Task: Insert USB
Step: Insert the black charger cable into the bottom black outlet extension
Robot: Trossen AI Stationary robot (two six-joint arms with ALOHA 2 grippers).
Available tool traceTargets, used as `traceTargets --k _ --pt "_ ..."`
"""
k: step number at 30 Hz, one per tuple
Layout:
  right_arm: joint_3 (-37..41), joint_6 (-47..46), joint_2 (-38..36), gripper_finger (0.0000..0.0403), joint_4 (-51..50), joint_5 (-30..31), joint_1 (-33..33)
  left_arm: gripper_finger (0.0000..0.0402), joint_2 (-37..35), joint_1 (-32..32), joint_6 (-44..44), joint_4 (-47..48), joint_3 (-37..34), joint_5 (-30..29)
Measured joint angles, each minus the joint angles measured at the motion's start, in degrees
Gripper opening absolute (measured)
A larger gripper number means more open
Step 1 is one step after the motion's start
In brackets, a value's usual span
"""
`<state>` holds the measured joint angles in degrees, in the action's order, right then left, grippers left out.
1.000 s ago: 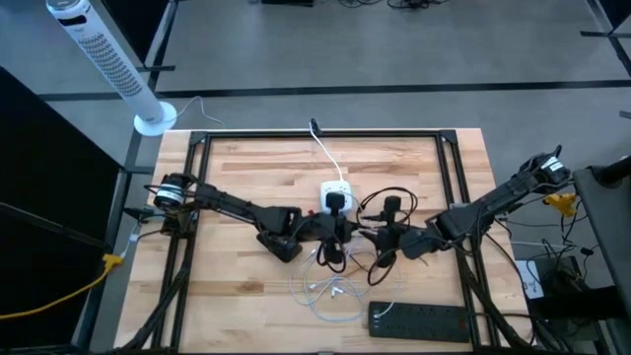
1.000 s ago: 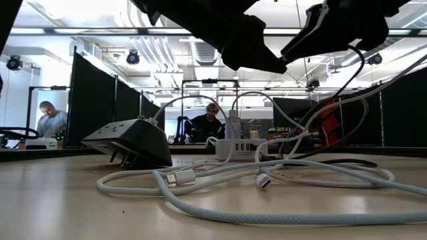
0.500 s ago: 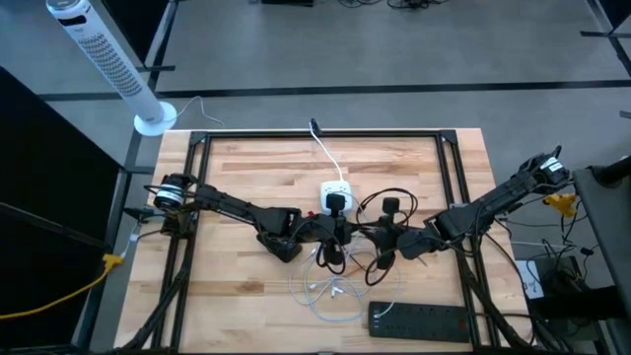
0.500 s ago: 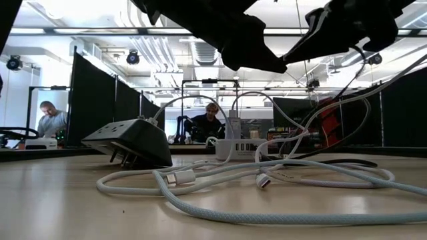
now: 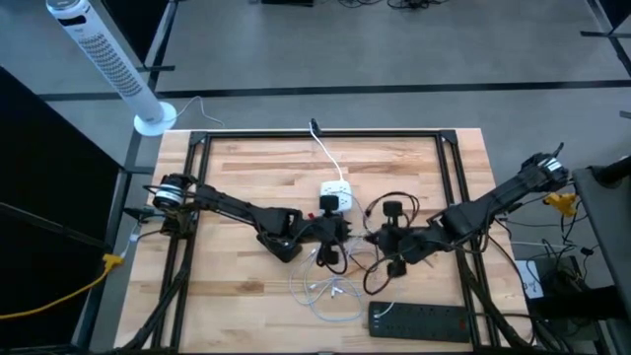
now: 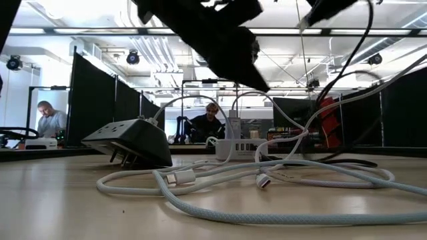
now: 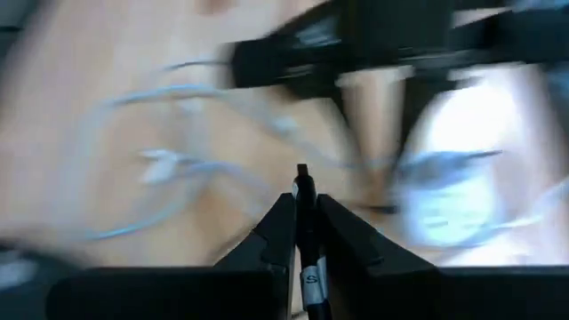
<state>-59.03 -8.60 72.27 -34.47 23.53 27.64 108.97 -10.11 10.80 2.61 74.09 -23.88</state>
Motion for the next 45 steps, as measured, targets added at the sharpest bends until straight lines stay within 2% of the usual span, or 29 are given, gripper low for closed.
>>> traceTargets --k 5,7,10,15,19,23,29,37,45 --pt "-13.12 -6.72 8.11 0.0020 -8.75 -16.40 2.42 0.0099 -0.24 -1.18 -12.36 10.28 0.01 -0.30" --pt "-18.28 -8.35 12.85 0.0020 -10.95 -21.03 3.43 0.0095 -0.07 -2.66 -15.81 12.82 -0.08 -3.23" --pt "-26.13 -11.48 20.59 0.0020 -16.17 -24.16 4.99 0.0082 -0.05 -5.01 -22.22 16.21 -1.17 -8.73" --pt "-37.13 -16.56 32.40 0.0020 -25.86 -28.74 7.47 0.0062 -0.05 -9.74 -31.47 16.52 -5.48 -9.20" --pt "-42.42 -21.98 38.99 0.0020 -27.89 -33.96 8.69 0.0056 -0.05 -14.98 -37.47 13.90 -9.69 -9.14" --pt "-45.32 -27.79 43.72 0.0020 -28.04 -34.48 9.33 0.0051 -0.05 -19.52 -41.03 7.07 -13.11 -9.71" --pt "-46.58 -32.62 48.32 0.0020 -28.22 -36.04 11.91 0.0048 -0.05 -24.79 -41.59 -0.47 -16.48 -10.01" --pt "-46.25 -34.38 50.54 0.0020 -32.30 -35.78 13.35 0.0048 -0.03 -26.93 -46.15 -1.09 -19.28 -15.69" --pt "-45.83 -32.75 50.57 0.0020 -33.16 -34.46 12.10 0.0048 -0.03 -26.86 -47.16 -1.89 -19.92 -16.15"
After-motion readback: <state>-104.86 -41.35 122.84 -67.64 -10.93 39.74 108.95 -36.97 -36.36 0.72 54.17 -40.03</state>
